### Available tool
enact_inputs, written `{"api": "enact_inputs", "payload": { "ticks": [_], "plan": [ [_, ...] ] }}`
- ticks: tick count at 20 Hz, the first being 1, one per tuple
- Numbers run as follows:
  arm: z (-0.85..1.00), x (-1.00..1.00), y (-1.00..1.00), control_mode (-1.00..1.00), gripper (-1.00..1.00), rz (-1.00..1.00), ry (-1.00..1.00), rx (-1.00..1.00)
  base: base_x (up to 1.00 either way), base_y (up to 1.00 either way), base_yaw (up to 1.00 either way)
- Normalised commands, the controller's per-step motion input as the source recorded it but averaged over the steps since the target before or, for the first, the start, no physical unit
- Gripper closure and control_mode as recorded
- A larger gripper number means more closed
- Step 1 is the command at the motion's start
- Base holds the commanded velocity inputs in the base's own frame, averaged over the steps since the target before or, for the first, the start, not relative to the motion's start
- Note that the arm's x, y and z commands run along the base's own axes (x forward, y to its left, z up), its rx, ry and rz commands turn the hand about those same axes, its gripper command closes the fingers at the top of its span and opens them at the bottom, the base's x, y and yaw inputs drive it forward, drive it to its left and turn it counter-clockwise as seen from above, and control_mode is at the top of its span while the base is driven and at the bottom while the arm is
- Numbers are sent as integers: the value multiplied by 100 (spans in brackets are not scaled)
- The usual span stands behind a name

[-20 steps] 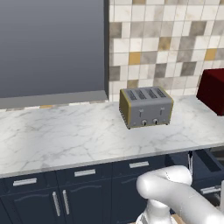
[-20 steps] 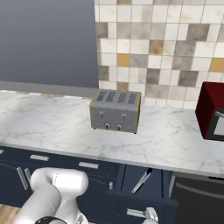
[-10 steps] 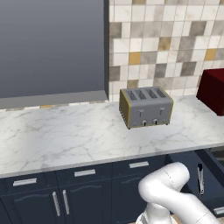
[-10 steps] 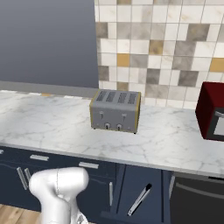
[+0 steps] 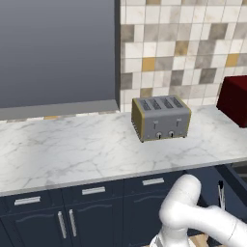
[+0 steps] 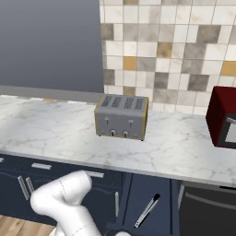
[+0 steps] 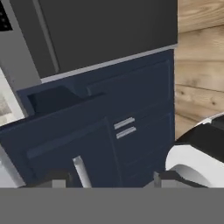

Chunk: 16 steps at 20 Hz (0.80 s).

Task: Take the tongs from the drawer on the right and place them on the dining counter next to the tray containing the kebab skewer.

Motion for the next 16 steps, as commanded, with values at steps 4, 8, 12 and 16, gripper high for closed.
{"api": "enact_inputs", "payload": {
  "ticks": [4,8,12,16],
  "plan": [
    [76,-71,-42,-100,-100,-3,20,-1,0,0,0],
    [62,-64,-12,-100,-100,-8,19,-14,0,0,0],
    [36,-33,0,-100,-100,-7,20,-33,0,0,0],
    [31,-1,7,-100,-100,0,15,-37,0,0,0]
  ]
}}
